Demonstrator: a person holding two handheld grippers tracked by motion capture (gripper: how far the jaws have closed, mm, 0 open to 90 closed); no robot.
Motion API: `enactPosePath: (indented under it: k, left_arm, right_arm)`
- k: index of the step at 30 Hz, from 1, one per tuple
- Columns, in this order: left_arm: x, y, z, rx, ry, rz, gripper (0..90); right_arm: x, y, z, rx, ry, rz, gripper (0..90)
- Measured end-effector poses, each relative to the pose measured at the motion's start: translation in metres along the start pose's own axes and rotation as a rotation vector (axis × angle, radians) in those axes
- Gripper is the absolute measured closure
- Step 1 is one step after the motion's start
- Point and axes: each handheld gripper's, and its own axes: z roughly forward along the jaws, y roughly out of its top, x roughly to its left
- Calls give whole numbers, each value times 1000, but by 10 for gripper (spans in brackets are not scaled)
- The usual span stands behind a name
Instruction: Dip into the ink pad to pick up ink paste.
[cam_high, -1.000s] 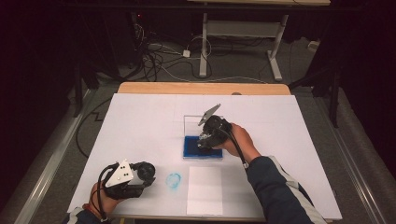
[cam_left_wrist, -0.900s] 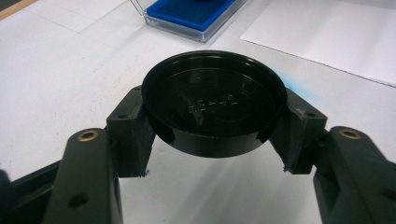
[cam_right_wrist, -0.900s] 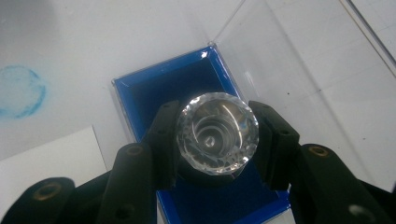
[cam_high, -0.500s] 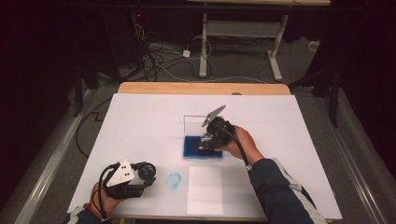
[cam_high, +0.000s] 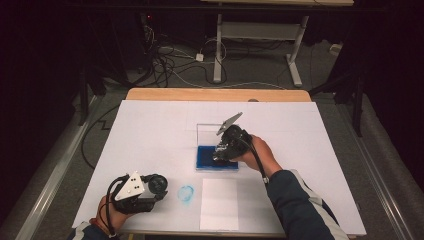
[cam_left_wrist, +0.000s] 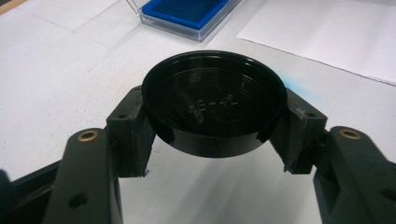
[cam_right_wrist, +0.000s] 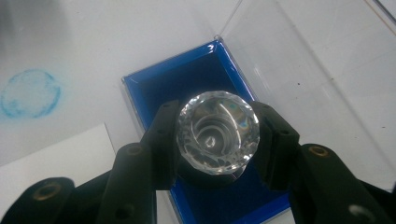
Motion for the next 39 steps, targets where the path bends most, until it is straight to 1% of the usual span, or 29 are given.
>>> enactPosePath:
  k: [1, 2, 3, 5, 6, 10, 11, 13, 18, 19, 21, 24, 26, 29, 30, 32, 34, 36, 39]
  left_arm:
    - [0, 0, 0, -1, 0, -2, 366]
    - [0, 0, 0, 0, -1, -3, 366]
    - [0, 0, 0, 1, -1, -3, 366]
    - [0, 0, 0, 2, -2, -3, 366]
    - [0, 0, 0, 3, -2, -3, 366]
    - [0, 0, 1, 2, -3, -6, 366]
    - [0, 0, 1, 2, -4, -5, 366]
    - [0, 0, 1, 2, -5, -4, 366]
    - [0, 0, 1, 3, -8, -3, 366]
    - [0, 0, 2, 4, -8, -2, 366]
    - [-1, 0, 2, 6, -12, -1, 366]
    - [-1, 0, 2, 5, -11, 1, 366]
    - [-1, 0, 1, 4, -10, -1, 366]
    - [0, 0, 1, 1, -10, -2, 366]
    - [0, 0, 1, 2, -9, -2, 366]
    - [0, 0, 1, 1, -11, -2, 366]
    - [0, 0, 1, 1, -11, -3, 366]
    - [0, 0, 1, 1, -10, -1, 366]
    - [0, 0, 0, -1, -8, -2, 366]
  right_arm:
    - [2, 0, 0, 6, -1, 9, 567]
    - [2, 0, -1, 9, -5, 7, 567]
    - [2, 1, 0, 5, -8, -5, 568]
    - [1, 1, 0, 6, -6, -6, 568]
    - [1, 1, 0, 8, -3, 2, 567]
    - [-1, 0, 0, 4, 3, 6, 568]
    - [1, 1, 0, 9, -4, 7, 567]
    - [6, 3, -1, 29, -29, -18, 568]
    - [7, 3, 0, 29, -36, -18, 568]
    - [9, 4, -1, 39, -44, -14, 568]
    - [10, 3, 0, 34, -51, -25, 568]
    - [9, 2, 0, 31, -49, -11, 568]
    - [9, 2, -1, 32, -48, -11, 568]
    - [10, 4, -1, 40, -52, -25, 568]
    - [10, 4, -1, 42, -50, -11, 568]
    - [7, 3, 0, 27, -41, -16, 568]
    - [7, 2, 0, 28, -37, -5, 568]
    - [7, 3, 0, 35, -42, -17, 568]
    - [9, 4, 0, 37, -52, -19, 568]
